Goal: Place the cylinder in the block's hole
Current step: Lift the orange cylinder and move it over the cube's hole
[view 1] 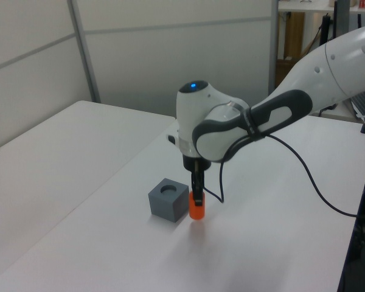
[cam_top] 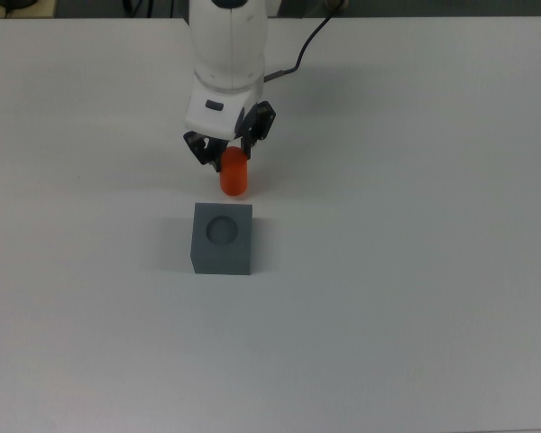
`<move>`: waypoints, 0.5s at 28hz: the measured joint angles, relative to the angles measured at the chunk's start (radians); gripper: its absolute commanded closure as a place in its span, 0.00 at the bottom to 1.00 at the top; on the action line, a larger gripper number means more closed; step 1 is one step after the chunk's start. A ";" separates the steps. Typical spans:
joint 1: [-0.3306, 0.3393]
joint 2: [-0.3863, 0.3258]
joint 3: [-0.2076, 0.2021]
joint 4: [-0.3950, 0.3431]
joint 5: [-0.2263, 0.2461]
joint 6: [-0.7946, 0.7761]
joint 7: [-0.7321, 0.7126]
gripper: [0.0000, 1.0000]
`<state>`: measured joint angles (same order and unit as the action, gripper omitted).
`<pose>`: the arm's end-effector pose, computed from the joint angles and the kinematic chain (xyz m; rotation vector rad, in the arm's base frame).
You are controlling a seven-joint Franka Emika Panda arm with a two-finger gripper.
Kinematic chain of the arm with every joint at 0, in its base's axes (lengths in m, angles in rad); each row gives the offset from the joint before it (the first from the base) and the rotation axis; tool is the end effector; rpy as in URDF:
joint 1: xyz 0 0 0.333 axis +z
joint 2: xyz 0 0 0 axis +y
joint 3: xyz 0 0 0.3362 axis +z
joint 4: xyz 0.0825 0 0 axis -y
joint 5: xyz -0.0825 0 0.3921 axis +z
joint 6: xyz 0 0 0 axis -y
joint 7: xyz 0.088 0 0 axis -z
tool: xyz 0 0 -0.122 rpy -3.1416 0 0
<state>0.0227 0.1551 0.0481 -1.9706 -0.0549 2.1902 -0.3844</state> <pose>0.6046 0.0394 0.4000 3.0019 0.7423 0.0897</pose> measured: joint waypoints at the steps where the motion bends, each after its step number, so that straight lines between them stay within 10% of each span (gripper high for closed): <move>1: -0.005 0.000 0.000 0.017 0.013 0.000 0.006 0.87; 14: -0.067 0.081 -0.005 0.238 0.105 0.000 0.050 0.85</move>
<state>-0.0444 0.2360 0.0431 -1.7323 0.0498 2.1899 -0.3346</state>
